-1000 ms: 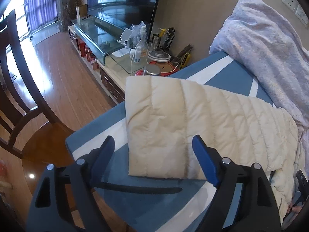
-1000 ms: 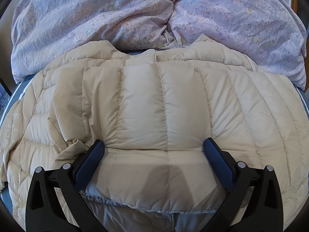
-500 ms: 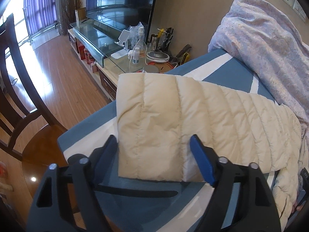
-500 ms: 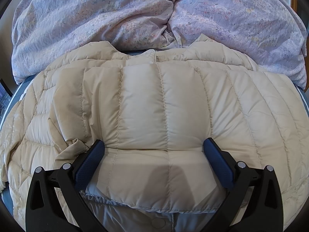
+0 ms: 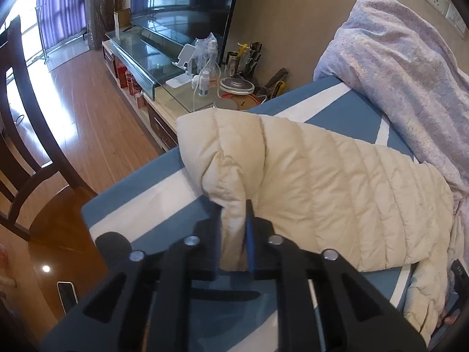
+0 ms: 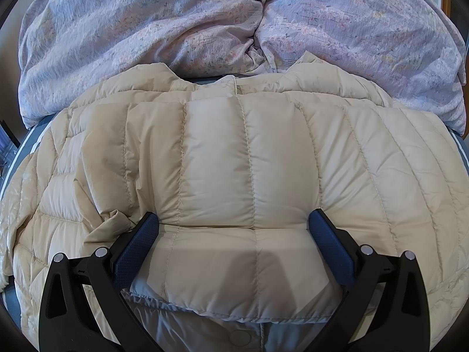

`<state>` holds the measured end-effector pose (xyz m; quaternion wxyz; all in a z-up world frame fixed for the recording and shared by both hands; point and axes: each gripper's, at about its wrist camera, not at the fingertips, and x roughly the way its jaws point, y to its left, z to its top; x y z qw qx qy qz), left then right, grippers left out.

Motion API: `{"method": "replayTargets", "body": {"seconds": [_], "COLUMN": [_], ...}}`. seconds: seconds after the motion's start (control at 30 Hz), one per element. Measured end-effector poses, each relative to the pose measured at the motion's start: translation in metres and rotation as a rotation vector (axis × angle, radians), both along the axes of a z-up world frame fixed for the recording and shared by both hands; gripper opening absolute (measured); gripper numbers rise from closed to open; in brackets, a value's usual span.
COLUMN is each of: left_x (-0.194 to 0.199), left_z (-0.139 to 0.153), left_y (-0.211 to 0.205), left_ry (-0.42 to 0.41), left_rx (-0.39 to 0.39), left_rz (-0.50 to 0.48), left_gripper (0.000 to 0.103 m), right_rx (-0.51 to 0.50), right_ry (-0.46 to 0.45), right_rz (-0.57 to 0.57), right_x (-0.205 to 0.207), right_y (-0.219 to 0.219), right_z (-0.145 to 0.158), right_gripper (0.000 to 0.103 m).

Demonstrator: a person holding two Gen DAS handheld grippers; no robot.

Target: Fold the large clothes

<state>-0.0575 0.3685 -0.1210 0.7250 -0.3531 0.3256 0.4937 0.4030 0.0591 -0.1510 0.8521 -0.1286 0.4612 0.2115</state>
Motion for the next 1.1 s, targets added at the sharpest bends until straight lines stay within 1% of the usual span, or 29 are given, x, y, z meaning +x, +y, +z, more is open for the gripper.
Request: {"method": "replayTargets", "body": {"seconds": [0.07, 0.2, 0.3, 0.47, 0.6, 0.7, 0.77, 0.83, 0.9, 0.97, 1.0, 1.1], "left_x": [0.005, 0.015, 0.022, 0.049, 0.087, 0.120, 0.143, 0.168, 0.196, 0.215, 0.226, 0.261], "left_z": [0.002, 0.014, 0.027, 0.064, 0.092, 0.108, 0.113, 0.117, 0.117, 0.115, 0.114, 0.105], "left_y": [-0.001, -0.005, -0.008, -0.021, -0.040, -0.062, -0.076, -0.096, -0.120, -0.140, -0.151, -0.187], "left_ry": [0.019, 0.044, 0.038, -0.011, -0.062, -0.095, -0.114, -0.139, -0.159, -0.169, -0.172, -0.179], "left_rx": [0.009, 0.043, 0.074, 0.140, 0.176, 0.187, 0.185, 0.175, 0.163, 0.157, 0.154, 0.134], "left_rz": [-0.004, -0.016, -0.034, -0.110, -0.217, -0.311, -0.370, -0.438, -0.514, -0.571, -0.601, -0.698], "left_gripper": [0.007, 0.006, 0.005, 0.005, 0.005, 0.005, 0.005, 0.005, 0.005, 0.005, 0.005, 0.005], "right_rx": [0.000, 0.000, 0.000, 0.001, -0.003, -0.014, -0.028, -0.038, -0.047, -0.038, -0.019, 0.029], "right_ry": [0.000, 0.001, 0.002, 0.004, 0.004, 0.004, 0.005, 0.016, 0.042, 0.072, 0.085, 0.065], "right_rz": [-0.001, 0.000, 0.000, 0.001, 0.003, 0.007, 0.014, 0.021, 0.035, 0.045, 0.045, 0.013], "right_x": [0.000, 0.000, 0.000, 0.000, 0.000, 0.000, 0.000, 0.001, 0.003, 0.005, 0.006, 0.007], "right_y": [0.000, 0.000, 0.000, -0.001, 0.000, 0.002, 0.004, 0.004, 0.005, 0.001, -0.004, -0.023], "right_z": [0.000, 0.000, 0.000, 0.000, 0.000, 0.000, 0.000, 0.001, 0.004, 0.010, 0.017, 0.036], "right_gripper": [0.102, 0.102, 0.102, 0.102, 0.102, 0.102, 0.102, 0.102, 0.102, 0.102, 0.102, 0.102]}}
